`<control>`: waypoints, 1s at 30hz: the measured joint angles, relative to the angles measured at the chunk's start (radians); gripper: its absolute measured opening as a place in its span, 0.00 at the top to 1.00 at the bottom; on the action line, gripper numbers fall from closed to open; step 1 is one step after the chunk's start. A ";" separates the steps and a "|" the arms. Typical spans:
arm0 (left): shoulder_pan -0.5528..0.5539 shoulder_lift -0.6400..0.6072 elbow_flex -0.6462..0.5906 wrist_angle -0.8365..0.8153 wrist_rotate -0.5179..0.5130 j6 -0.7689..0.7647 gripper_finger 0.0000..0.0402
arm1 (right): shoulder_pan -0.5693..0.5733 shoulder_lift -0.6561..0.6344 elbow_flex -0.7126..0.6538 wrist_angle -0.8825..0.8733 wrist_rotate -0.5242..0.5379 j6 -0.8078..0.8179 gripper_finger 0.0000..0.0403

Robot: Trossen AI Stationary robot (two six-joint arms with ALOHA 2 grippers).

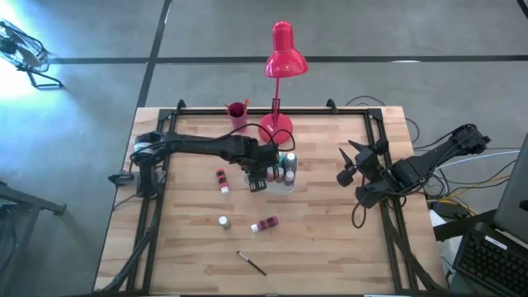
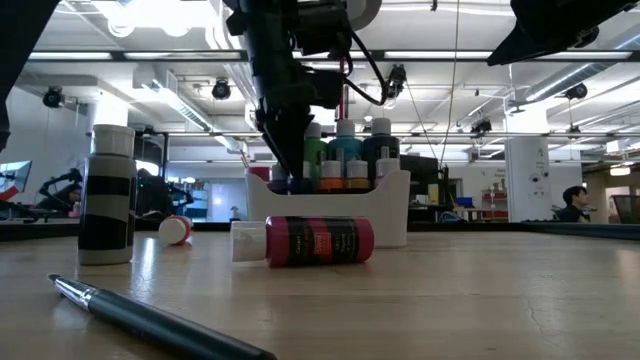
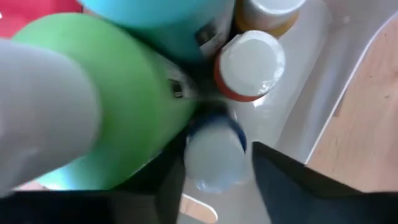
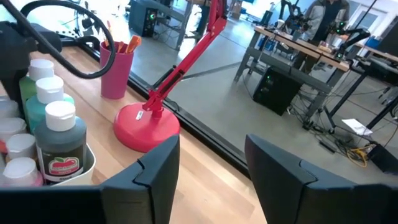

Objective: Pick & Place Paint Supplies
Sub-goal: Put the red paint bottle into the white bin

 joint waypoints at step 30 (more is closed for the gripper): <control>-0.112 -0.406 -0.161 0.197 -0.172 -0.026 0.37 | 0.000 0.000 -0.003 0.000 0.000 0.007 0.73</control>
